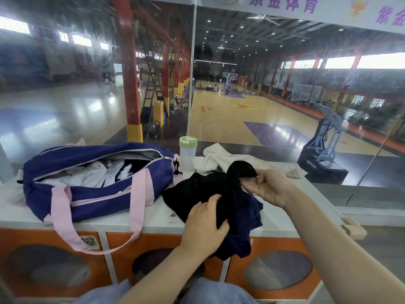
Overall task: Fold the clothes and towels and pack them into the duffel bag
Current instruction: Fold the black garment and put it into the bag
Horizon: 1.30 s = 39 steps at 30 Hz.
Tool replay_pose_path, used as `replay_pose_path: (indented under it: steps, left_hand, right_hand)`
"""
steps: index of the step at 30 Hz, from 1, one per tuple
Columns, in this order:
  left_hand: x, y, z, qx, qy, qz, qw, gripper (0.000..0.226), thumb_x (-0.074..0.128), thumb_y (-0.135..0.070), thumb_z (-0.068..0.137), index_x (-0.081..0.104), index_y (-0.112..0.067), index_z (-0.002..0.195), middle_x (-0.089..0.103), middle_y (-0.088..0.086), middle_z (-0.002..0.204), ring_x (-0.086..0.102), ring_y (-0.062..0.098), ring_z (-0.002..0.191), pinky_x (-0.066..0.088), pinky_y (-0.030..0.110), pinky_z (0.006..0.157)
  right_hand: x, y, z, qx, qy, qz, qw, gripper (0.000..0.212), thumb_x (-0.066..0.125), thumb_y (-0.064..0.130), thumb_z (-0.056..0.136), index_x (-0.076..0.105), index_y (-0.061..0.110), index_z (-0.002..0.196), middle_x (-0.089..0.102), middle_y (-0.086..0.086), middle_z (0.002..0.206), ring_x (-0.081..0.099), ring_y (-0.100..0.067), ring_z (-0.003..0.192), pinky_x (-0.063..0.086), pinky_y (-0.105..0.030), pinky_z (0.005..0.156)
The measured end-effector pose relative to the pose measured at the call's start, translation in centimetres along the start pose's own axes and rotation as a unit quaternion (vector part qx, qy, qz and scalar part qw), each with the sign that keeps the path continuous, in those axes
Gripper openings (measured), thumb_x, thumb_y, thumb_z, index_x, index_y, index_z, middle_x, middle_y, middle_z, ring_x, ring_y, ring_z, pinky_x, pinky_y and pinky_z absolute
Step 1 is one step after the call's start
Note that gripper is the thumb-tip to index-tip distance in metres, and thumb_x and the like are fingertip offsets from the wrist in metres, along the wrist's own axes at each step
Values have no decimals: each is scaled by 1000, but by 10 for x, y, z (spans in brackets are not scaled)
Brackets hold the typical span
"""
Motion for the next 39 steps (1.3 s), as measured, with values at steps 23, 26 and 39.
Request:
replay_pose_path:
  steps: [23, 26, 39]
  left_hand:
    - [-31, 132, 71, -311, 216, -392, 839, 25, 50, -16, 98, 67, -18, 116, 70, 5, 118, 66, 21, 109, 50, 34, 95]
    - [-31, 153, 75, -339, 226, -334, 850, 22, 56, -19, 94, 72, -18, 108, 71, 7, 115, 63, 28, 113, 42, 46, 108]
    - [-65, 65, 123, 32, 33, 189, 981, 41, 45, -42, 93, 53, -19, 126, 63, 3, 121, 58, 26, 111, 45, 39, 91]
  right_hand:
    - [36, 30, 60, -180, -21, -490, 852, 36, 52, 47, 93, 62, 22, 118, 69, 4, 110, 64, -11, 101, 52, -34, 91]
    - [36, 22, 89, -153, -59, -536, 828, 44, 50, 50, 92, 60, 18, 119, 66, -1, 114, 60, -20, 108, 45, -43, 101]
    - [9, -19, 131, -64, -126, -604, 784, 45, 53, 36, 94, 57, 3, 123, 64, -12, 118, 60, -28, 107, 49, -38, 94]
Point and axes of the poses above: each hand's wrist, its own z-axis towards the middle knuckle, its own x-axis out of the palm, y = z × x, the point moved 10 cm from there along z, towards the middle knuckle
